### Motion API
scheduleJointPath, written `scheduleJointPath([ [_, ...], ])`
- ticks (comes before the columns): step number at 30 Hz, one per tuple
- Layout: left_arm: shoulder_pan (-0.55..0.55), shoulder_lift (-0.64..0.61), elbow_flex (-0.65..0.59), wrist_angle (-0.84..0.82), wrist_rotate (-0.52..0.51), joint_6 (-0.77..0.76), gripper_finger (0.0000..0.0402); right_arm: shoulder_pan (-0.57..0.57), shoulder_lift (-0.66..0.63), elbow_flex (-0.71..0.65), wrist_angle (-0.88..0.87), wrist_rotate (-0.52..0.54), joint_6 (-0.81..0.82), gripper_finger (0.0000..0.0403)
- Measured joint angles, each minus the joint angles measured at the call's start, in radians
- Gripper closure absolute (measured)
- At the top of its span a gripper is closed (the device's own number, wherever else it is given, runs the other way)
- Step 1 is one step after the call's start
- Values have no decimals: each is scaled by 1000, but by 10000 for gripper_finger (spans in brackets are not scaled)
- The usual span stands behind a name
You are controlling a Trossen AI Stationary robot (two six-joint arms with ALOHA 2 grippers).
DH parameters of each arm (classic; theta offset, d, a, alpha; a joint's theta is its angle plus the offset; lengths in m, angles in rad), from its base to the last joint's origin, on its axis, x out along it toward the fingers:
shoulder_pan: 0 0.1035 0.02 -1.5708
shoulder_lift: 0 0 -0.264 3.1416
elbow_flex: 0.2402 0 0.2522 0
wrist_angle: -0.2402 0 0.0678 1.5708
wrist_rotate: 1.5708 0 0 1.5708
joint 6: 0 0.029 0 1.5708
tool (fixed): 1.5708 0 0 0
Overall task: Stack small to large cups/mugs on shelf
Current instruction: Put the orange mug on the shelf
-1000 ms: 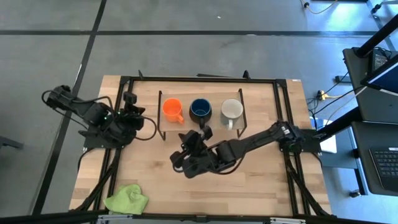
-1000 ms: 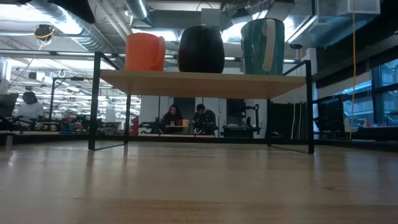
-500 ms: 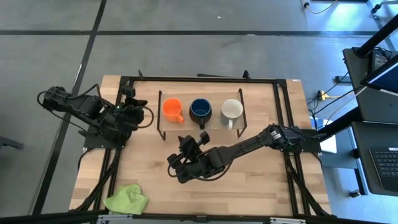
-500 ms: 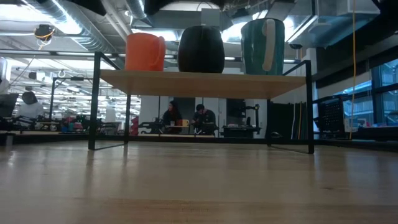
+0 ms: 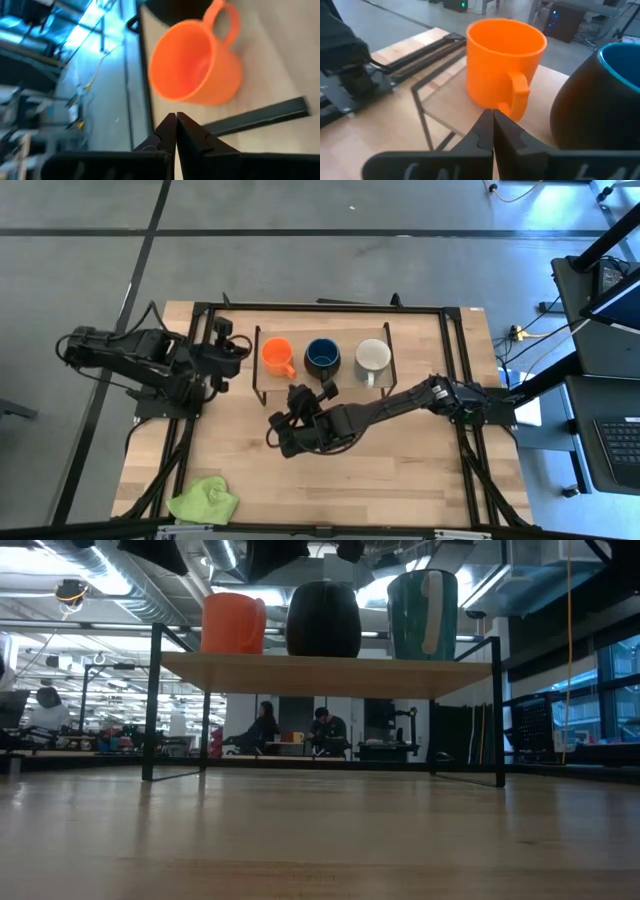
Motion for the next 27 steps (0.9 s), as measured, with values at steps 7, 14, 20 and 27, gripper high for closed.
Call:
scheduleJointPath([
  [7,149,2,-69,127,110,163,401,8,0,98,9,47,-56,403],
  [14,313,4,-143,204,303,181,400,7,-55,96,63,103,-138,403],
  [20,382,4,-159,245,385,188,400,-26,-66,97,85,75,-180,403],
  [27,446,22,-159,290,457,200,401,-89,-68,98,87,-49,-187,403],
])
